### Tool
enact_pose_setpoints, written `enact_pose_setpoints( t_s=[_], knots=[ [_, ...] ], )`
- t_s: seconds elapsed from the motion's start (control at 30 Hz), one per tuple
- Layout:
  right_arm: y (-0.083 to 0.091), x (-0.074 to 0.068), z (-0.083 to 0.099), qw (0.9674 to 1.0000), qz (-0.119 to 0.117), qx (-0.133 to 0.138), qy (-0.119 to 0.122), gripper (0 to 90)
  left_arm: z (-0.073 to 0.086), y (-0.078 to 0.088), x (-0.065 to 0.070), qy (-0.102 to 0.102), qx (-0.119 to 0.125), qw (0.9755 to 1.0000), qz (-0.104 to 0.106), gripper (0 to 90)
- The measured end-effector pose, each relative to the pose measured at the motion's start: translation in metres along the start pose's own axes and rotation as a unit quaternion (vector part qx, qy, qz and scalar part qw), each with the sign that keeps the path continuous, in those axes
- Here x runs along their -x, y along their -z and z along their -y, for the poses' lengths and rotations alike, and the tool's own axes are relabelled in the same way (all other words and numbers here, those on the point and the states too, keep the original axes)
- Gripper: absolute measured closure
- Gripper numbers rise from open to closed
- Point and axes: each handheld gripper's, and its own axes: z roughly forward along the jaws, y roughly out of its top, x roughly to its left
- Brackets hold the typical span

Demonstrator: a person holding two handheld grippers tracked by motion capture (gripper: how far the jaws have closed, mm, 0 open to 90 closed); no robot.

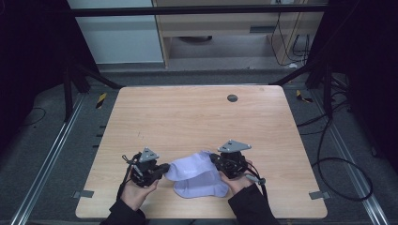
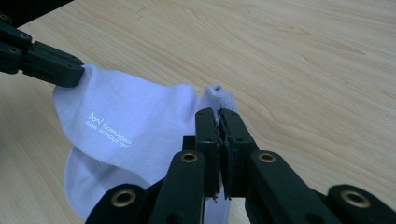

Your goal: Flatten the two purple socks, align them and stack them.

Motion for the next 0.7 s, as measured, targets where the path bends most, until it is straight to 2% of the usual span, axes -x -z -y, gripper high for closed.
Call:
enact_pose_setpoints(
  t_s=[0.27,0.7],
  knots=[
    [0.014,0.004,0.016,1.0,0.004,0.002,-0.002,87.4,0.0,-0.006,0.012,-0.017,-0.012,0.9997,0.011,86.5],
    [0.016,-0.001,0.034,0.9999,-0.001,-0.014,-0.002,87.4,0.007,-0.01,0.022,-0.032,-0.029,0.999,0.014,86.5]
  ],
)
